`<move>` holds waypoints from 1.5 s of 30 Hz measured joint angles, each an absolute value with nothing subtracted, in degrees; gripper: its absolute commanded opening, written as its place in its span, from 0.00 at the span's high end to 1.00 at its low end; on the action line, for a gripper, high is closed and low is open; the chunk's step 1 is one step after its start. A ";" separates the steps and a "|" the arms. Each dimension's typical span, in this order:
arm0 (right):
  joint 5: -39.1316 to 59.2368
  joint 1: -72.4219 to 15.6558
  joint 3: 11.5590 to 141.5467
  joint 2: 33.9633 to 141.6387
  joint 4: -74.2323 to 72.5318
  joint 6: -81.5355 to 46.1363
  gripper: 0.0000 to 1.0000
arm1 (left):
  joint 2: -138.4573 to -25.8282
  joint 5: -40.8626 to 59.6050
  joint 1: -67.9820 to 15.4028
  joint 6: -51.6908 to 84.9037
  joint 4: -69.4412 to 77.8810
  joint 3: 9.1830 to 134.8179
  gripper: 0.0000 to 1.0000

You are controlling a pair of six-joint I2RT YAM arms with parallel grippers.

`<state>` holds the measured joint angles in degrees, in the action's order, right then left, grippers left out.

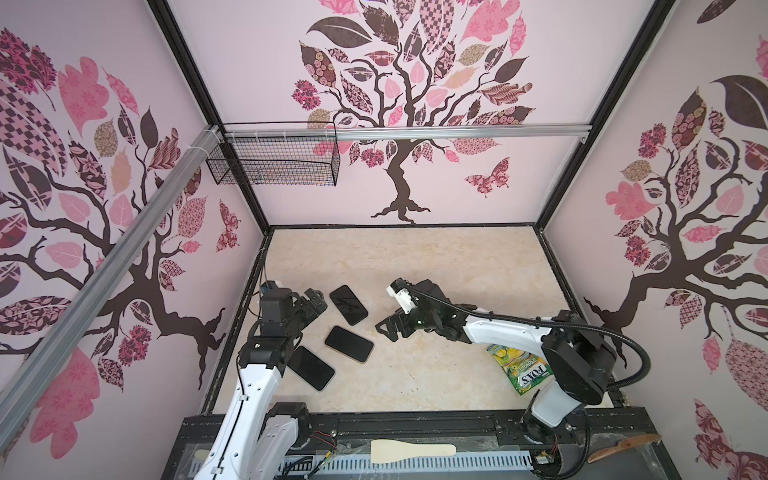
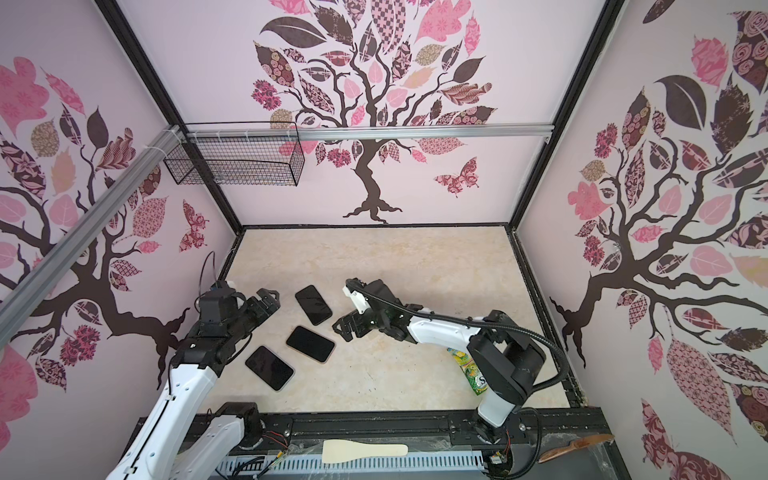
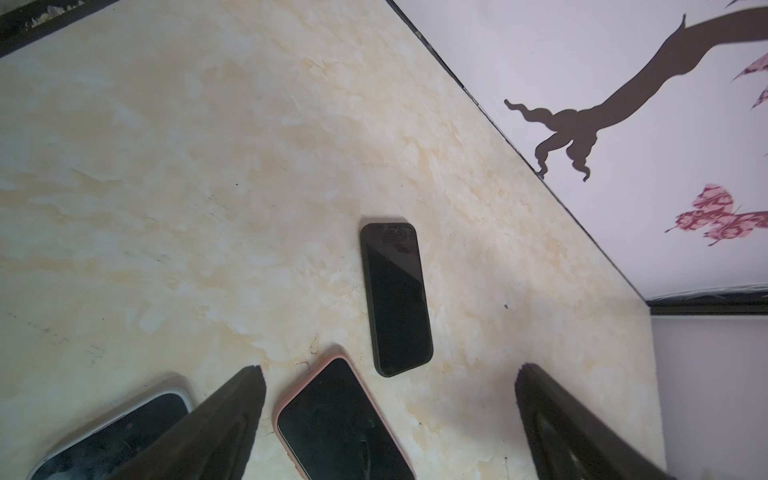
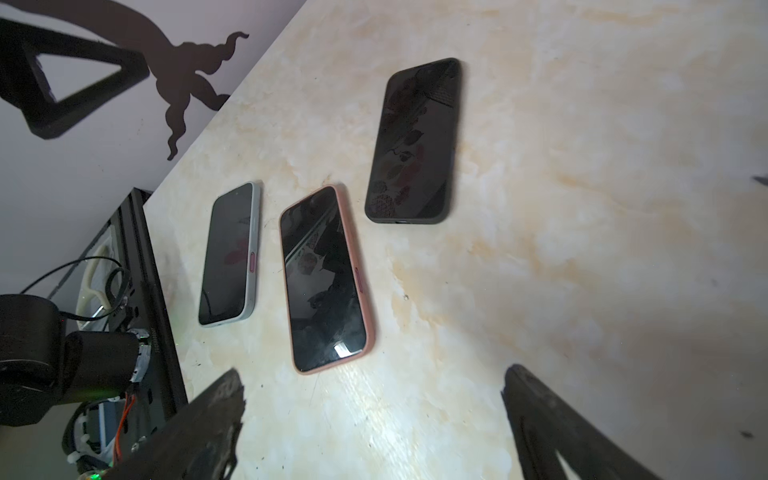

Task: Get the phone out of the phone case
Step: 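Reach the right gripper across over the pink-cased phone and lower it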

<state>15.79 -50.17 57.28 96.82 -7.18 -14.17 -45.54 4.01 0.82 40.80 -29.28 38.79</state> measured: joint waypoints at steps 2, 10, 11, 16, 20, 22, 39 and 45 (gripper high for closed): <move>14.61 -52.36 61.12 100.05 -4.86 -11.84 0.03 | -45.36 8.23 5.56 41.12 -29.23 38.63 0.02; 9.06 -58.96 76.75 112.49 5.87 -4.45 0.05 | -45.36 21.21 19.05 41.82 -29.41 38.13 0.02; 8.43 -59.42 78.28 113.67 6.85 -3.86 0.05 | -45.36 22.26 20.12 41.80 -29.41 38.13 0.02; 5.91 -61.41 85.89 119.09 12.49 -1.32 0.05 | -45.36 25.10 21.85 41.34 -30.15 38.13 0.02; 4.45 -62.26 91.77 122.76 16.58 0.16 0.05 | -45.36 25.89 21.98 40.73 -30.70 38.13 0.02; 3.62 -62.63 94.72 124.60 18.55 0.80 0.04 | -45.36 26.06 22.06 40.53 -30.89 38.13 0.02; -0.23 -63.48 106.17 132.81 29.78 3.14 0.02 | -46.04 26.22 22.52 39.83 -31.83 38.13 0.02; 0.64 -64.07 106.59 133.05 31.79 3.92 0.01 | -46.63 26.24 22.52 39.79 -31.81 38.13 0.02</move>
